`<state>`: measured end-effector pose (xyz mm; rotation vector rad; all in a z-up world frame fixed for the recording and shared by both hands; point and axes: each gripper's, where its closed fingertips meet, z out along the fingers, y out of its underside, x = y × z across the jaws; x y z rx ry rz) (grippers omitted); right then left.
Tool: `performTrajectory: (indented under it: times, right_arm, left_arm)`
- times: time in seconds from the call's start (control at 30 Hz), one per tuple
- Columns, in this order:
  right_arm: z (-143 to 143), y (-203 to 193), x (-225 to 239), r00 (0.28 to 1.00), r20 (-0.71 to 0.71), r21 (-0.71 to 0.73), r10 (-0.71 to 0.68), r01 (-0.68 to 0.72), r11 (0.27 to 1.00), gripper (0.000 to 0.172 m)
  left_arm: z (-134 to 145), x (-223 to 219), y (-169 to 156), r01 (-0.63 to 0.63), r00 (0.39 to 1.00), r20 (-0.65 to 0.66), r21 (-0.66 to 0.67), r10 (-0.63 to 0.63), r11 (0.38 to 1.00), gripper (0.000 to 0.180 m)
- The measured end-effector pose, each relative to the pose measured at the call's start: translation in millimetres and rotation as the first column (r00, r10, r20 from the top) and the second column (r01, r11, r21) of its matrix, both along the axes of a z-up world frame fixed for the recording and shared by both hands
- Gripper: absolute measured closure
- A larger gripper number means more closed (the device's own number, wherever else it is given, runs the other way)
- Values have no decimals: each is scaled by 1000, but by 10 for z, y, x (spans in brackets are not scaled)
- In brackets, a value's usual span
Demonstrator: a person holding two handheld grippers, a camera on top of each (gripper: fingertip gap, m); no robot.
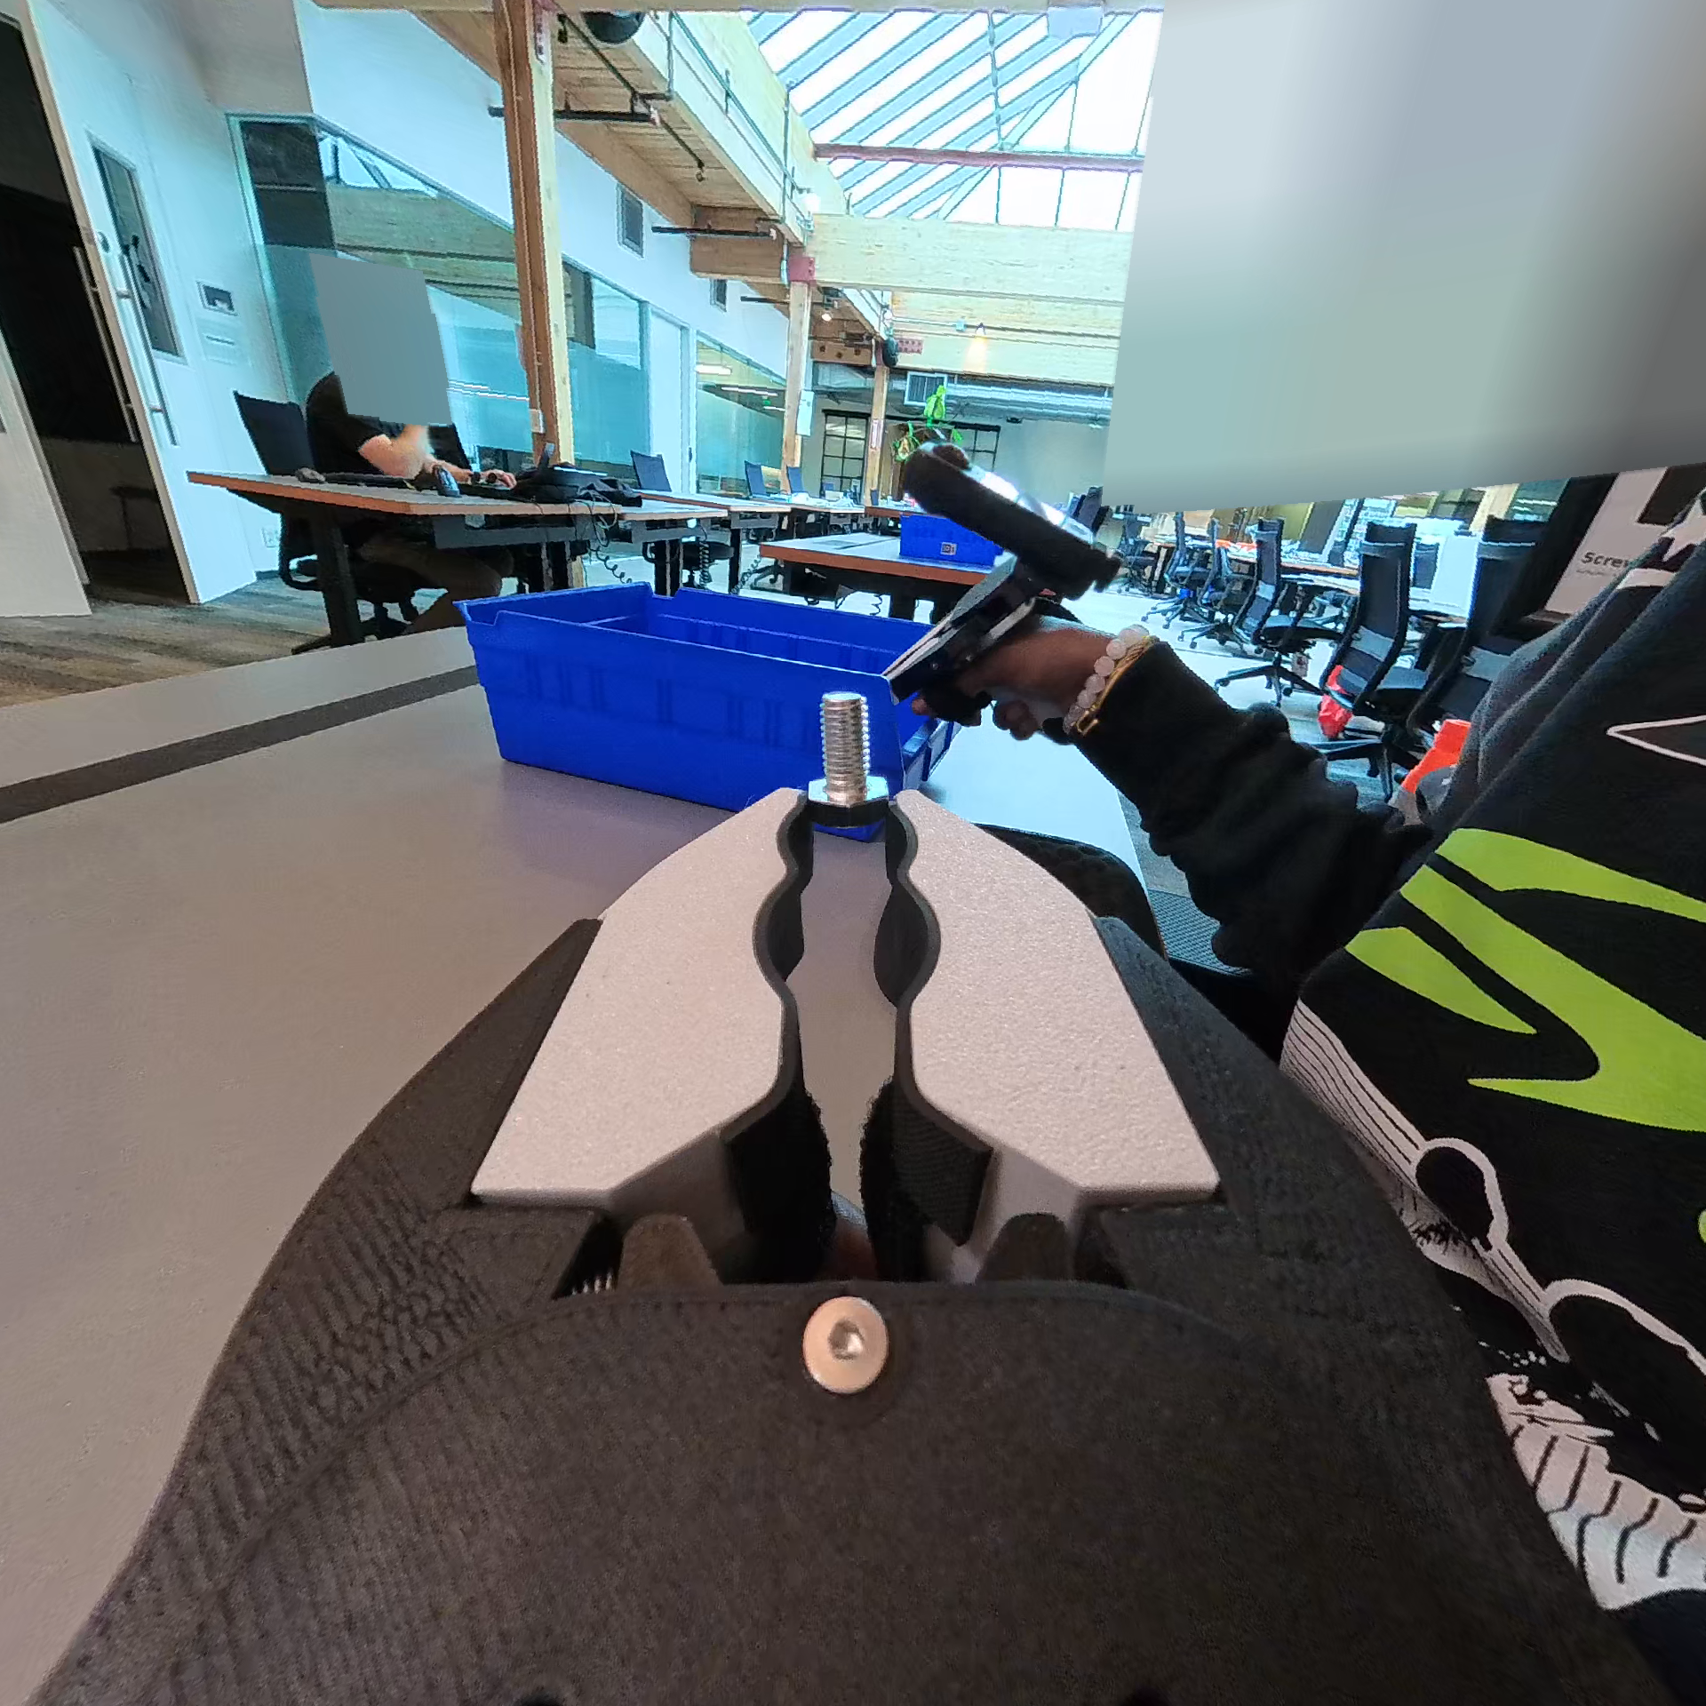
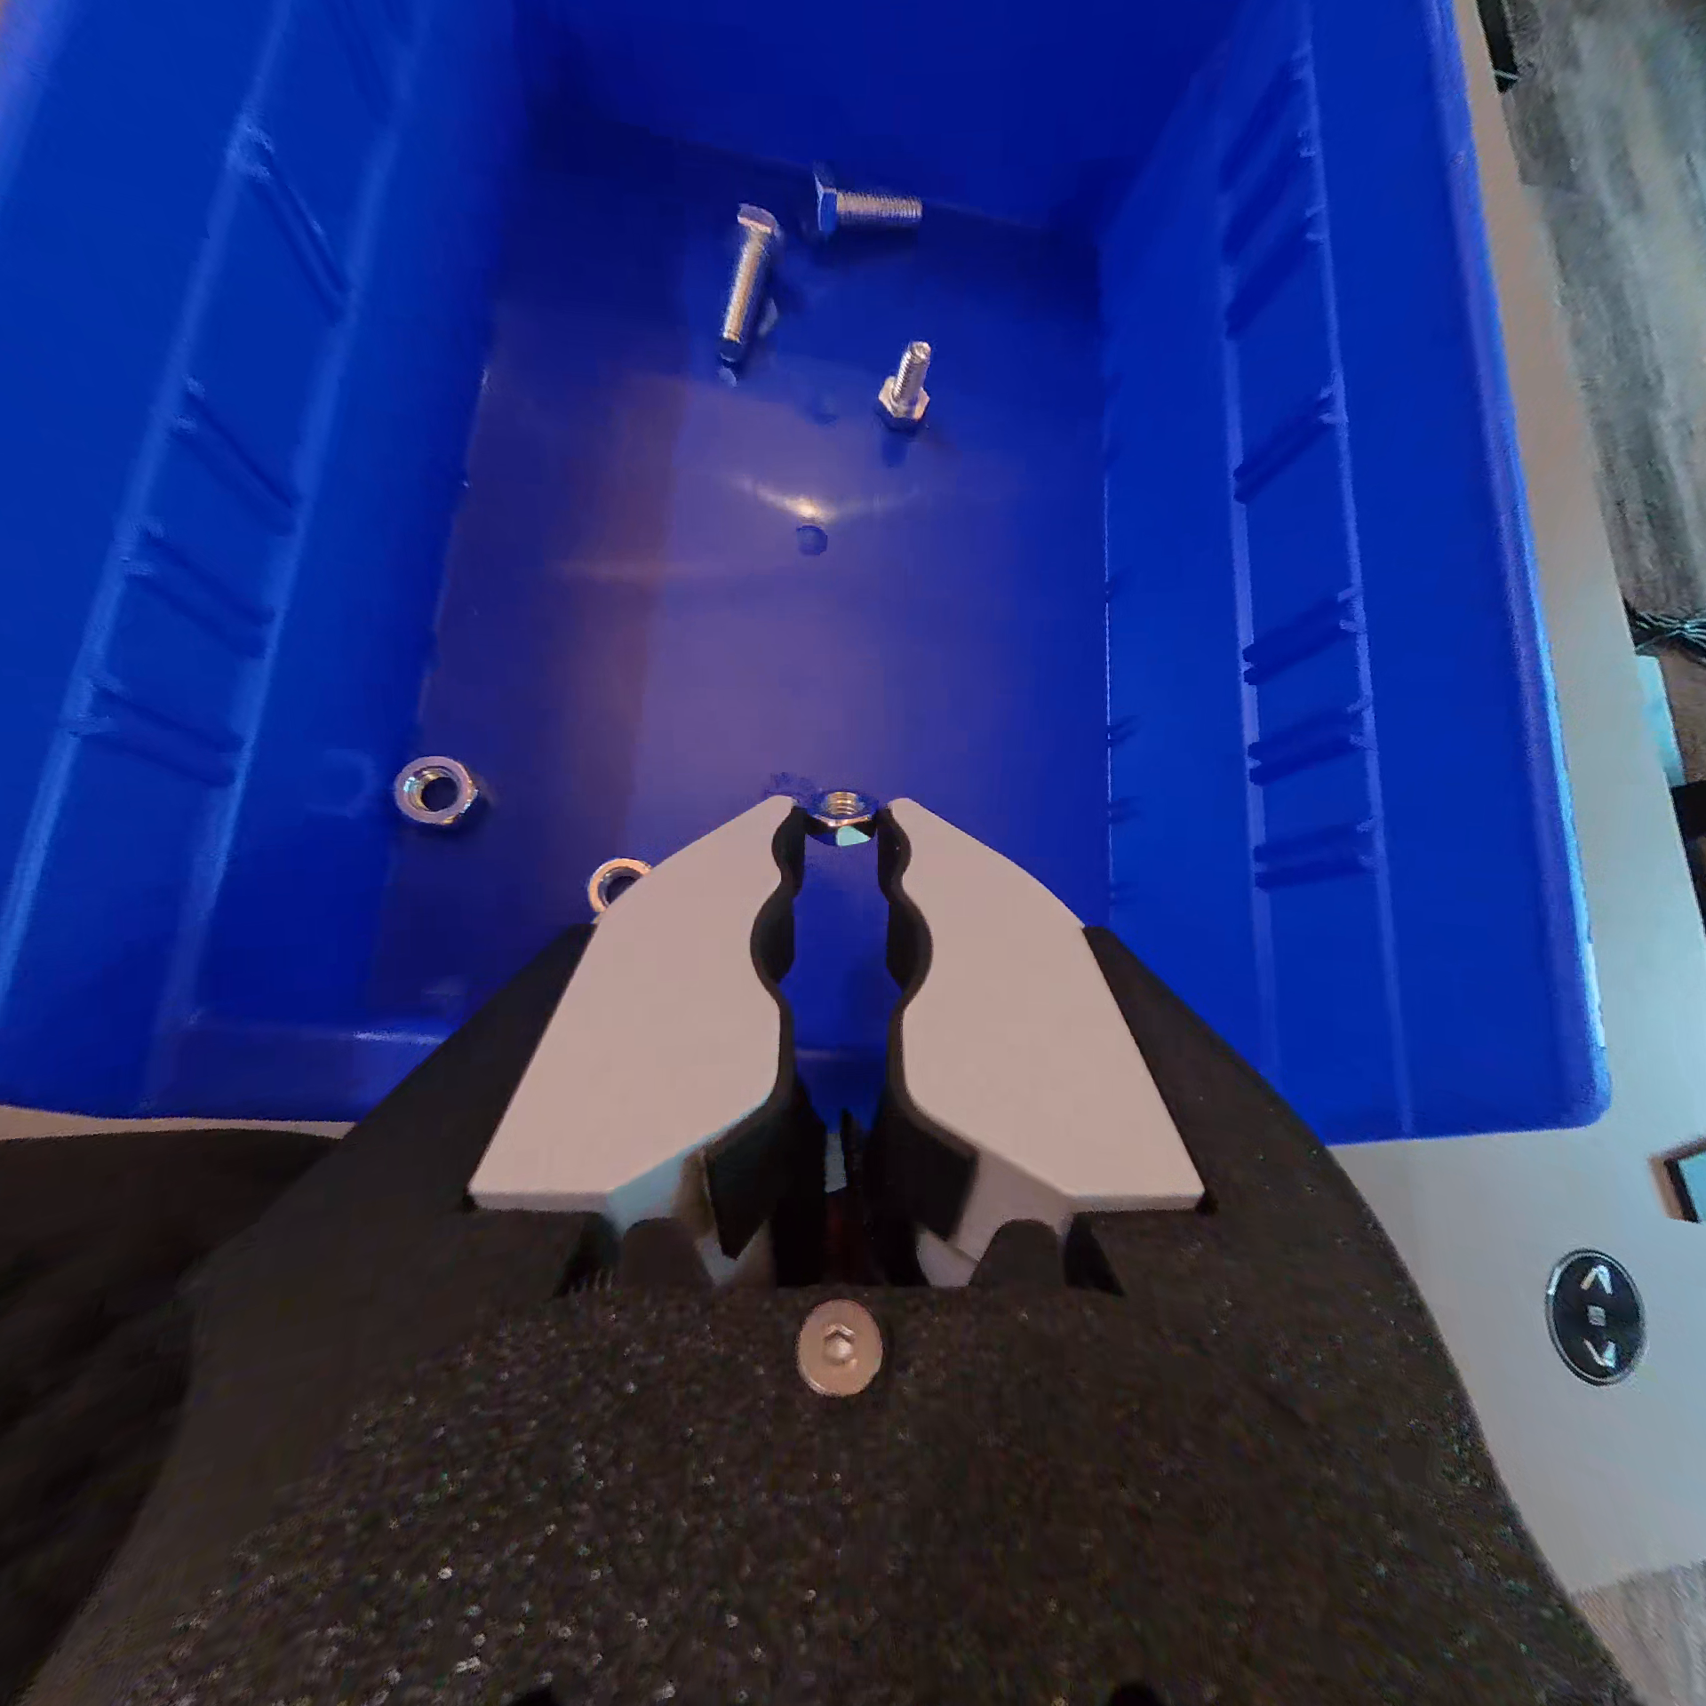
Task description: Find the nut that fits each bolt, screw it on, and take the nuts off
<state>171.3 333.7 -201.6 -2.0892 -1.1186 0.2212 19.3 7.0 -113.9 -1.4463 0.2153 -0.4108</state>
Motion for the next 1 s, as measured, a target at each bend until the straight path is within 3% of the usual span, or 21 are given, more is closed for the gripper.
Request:
performTrajectory:
  times: [0.17,0.33,0.4,0.5,0.57,0.63,0.73,0.83,0.9,1.0]
  right_arm:
    - [-27,-1,14,999,50,1,5,-5,1000,155]
    - [-15,5,16,1000,31,-2,-2,2,1000,141]
    - [109,4,-37,999,-34,47,0,2,999,142]
    - [455,-257,-347,965,-210,142,157,-128,982,144]
    - [716,-633,-630,886,-326,197,330,-278,940,144]
    - [957,-1116,-892,753,-420,247,507,-443,862,145]
    - [1223,-2004,-1185,451,-558,257,697,-705,661,145]
    - [1374,-2745,-1300,188,-646,258,740,-858,444,145]
    - [1372,-3045,-1365,110,-660,249,743,-901,355,146]
    - [1268,-3274,-1481,89,-655,215,751,-930,298,147]
  left_arm:
    - [-1,3,-1,4,1000,1,-1,-4,1000,166]
    - [-6,4,3,4,1000,-1,-3,-4,1000,166]
    - [-9,3,6,3,1000,-1,-5,-3,1000,166]
    - [-19,6,14,3,1000,-4,-11,-3,1000,166]
    - [-26,8,19,4,1000,-6,-16,-4,1000,166]
    - [-29,10,22,4,1000,-7,-18,-4,1000,166]
    - [-35,14,25,5,1000,-10,-21,-5,1000,166]
    - [-38,20,25,5,1000,-15,-21,-5,1000,166]
    - [-41,24,26,6,1000,-17,-23,-7,1000,166]
    - [-47,35,28,7,1000,-26,-25,-8,1000,166]
